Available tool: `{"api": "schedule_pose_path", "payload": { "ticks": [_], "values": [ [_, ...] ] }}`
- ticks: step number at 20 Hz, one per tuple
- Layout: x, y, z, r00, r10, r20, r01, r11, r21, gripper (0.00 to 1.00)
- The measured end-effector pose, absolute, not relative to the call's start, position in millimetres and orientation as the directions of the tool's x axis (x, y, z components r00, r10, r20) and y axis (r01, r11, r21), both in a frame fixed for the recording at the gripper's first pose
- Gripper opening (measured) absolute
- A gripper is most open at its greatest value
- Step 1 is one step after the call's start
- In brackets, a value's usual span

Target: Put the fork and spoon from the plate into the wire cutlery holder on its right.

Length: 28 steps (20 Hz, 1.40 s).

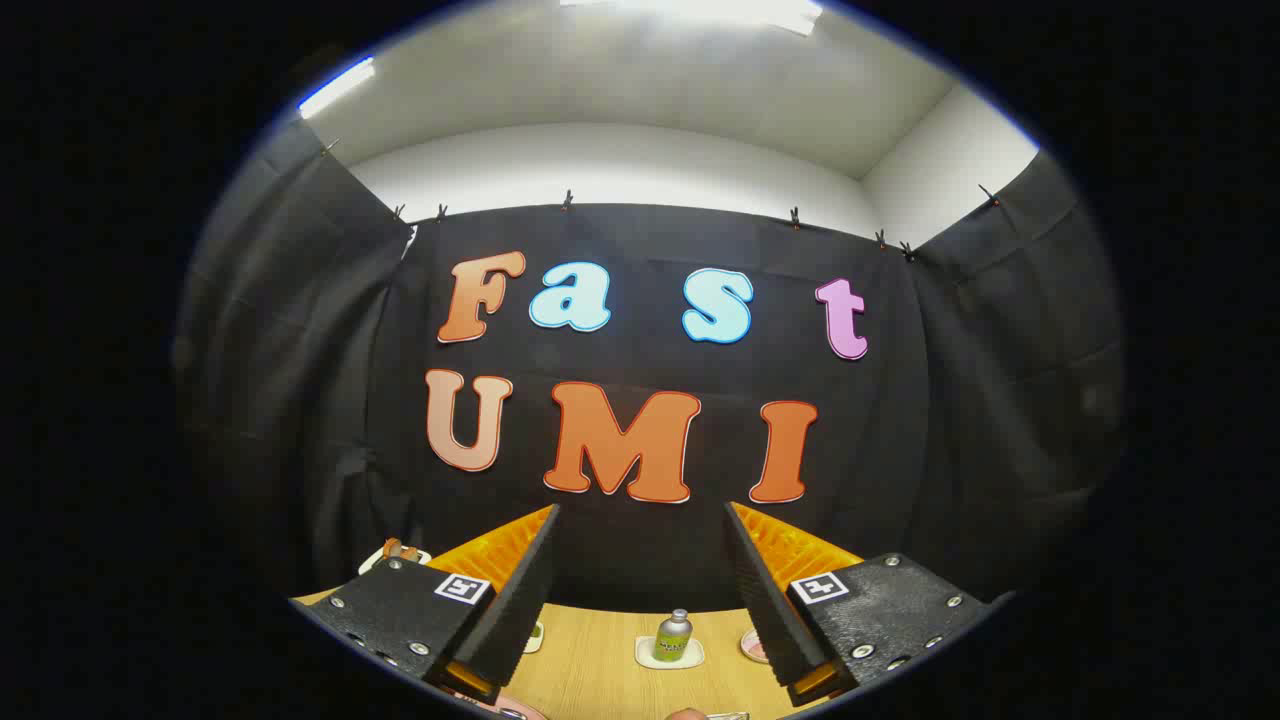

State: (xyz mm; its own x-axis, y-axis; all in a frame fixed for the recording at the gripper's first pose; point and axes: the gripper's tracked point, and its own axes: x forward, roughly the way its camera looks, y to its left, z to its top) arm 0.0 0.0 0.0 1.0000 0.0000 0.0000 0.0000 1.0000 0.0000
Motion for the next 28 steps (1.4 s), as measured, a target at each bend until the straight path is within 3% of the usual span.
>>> {"api": "schedule_pose_path", "payload": {
  "ticks": [17, 28],
  "values": [
    [7.4, 7.0, -17.5, 1.0, 0.006, -0.03, -0.006, 1.0, 0.02, 0.94],
    [17.5, 51.3, -90.2, 0.978, 0.092, -0.185, -0.086, 0.995, 0.043, 0.94]
  ]
}}
